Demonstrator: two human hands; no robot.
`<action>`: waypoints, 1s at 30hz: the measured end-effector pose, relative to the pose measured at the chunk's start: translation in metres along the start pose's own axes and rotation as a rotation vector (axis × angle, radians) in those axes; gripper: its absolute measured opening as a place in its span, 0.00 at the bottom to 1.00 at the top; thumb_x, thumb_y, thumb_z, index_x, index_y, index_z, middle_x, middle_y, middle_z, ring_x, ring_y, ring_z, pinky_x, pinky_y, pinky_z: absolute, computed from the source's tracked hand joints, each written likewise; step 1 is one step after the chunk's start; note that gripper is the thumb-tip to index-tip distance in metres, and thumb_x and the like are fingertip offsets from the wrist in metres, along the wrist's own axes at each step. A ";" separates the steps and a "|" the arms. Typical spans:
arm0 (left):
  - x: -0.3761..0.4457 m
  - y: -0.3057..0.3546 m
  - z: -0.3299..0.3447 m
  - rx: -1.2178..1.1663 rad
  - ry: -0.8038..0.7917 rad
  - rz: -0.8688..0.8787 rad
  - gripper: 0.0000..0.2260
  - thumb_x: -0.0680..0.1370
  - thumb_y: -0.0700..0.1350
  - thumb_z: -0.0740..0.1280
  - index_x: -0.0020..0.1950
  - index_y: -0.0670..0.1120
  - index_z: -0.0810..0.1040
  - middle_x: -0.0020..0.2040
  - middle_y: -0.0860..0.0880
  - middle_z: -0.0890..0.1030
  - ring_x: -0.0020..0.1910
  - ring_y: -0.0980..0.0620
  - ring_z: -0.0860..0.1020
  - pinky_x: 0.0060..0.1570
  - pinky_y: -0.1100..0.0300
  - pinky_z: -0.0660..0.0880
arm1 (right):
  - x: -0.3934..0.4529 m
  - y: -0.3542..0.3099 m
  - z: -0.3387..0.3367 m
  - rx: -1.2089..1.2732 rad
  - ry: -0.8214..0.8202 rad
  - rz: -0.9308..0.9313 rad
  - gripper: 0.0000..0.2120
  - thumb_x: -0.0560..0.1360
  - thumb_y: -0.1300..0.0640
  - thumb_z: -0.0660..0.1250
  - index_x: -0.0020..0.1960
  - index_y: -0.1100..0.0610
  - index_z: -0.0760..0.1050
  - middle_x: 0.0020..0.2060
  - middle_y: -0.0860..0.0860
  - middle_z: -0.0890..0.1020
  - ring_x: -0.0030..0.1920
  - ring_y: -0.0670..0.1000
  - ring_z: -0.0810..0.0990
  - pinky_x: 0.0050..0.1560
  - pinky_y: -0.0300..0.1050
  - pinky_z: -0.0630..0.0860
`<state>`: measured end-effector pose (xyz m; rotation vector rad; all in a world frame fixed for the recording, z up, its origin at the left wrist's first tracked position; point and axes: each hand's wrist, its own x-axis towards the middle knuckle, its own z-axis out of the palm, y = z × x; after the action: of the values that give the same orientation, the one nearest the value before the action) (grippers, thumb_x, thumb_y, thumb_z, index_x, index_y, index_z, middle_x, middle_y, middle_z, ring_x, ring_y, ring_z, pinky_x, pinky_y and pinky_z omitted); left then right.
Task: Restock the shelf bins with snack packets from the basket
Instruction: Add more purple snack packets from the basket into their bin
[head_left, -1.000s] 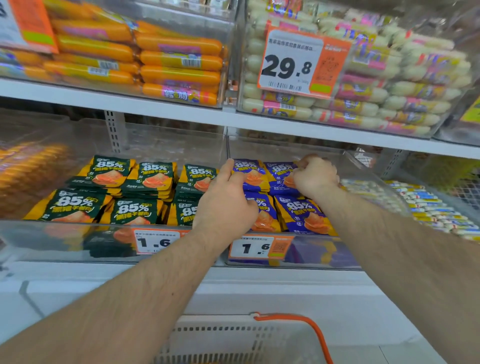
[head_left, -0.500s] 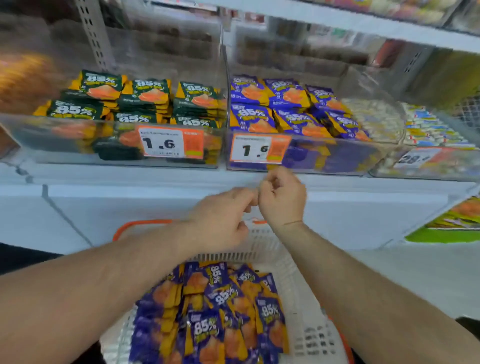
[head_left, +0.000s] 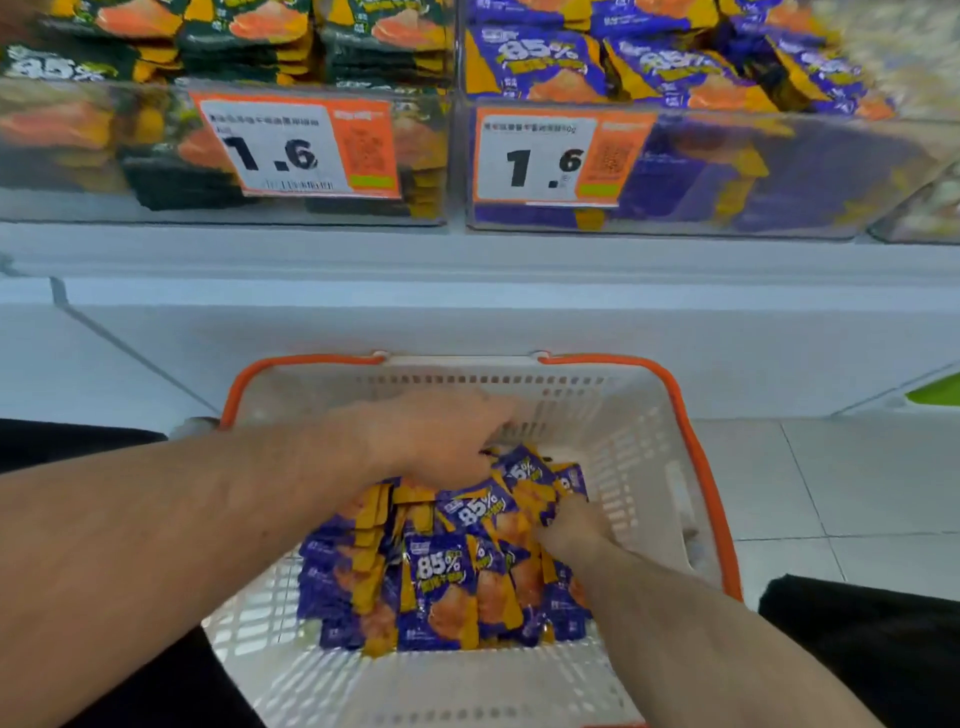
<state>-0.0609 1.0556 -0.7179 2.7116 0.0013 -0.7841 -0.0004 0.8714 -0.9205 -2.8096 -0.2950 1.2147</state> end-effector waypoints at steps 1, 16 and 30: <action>0.003 -0.002 0.001 -0.001 -0.015 -0.008 0.22 0.79 0.46 0.63 0.73 0.50 0.64 0.67 0.49 0.73 0.61 0.49 0.74 0.60 0.54 0.74 | -0.003 0.001 0.003 -0.051 -0.025 -0.012 0.33 0.68 0.30 0.68 0.57 0.57 0.75 0.53 0.55 0.82 0.52 0.56 0.81 0.49 0.49 0.79; 0.003 -0.004 0.004 -0.036 -0.196 -0.090 0.22 0.81 0.46 0.61 0.74 0.51 0.64 0.68 0.48 0.72 0.63 0.48 0.73 0.61 0.52 0.73 | -0.027 -0.015 -0.034 -0.043 0.187 0.080 0.11 0.79 0.60 0.60 0.53 0.58 0.81 0.52 0.55 0.83 0.52 0.57 0.82 0.48 0.48 0.78; -0.013 0.029 -0.007 -0.865 0.127 -0.139 0.12 0.69 0.46 0.74 0.51 0.51 0.76 0.45 0.49 0.80 0.42 0.51 0.80 0.38 0.57 0.79 | -0.145 -0.106 -0.177 0.312 0.227 -0.308 0.06 0.78 0.61 0.61 0.45 0.58 0.76 0.46 0.59 0.81 0.47 0.58 0.82 0.48 0.48 0.80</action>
<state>-0.0653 1.0312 -0.6966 1.9340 0.4526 -0.4792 0.0156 0.9485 -0.6812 -2.4848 -0.4576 0.7915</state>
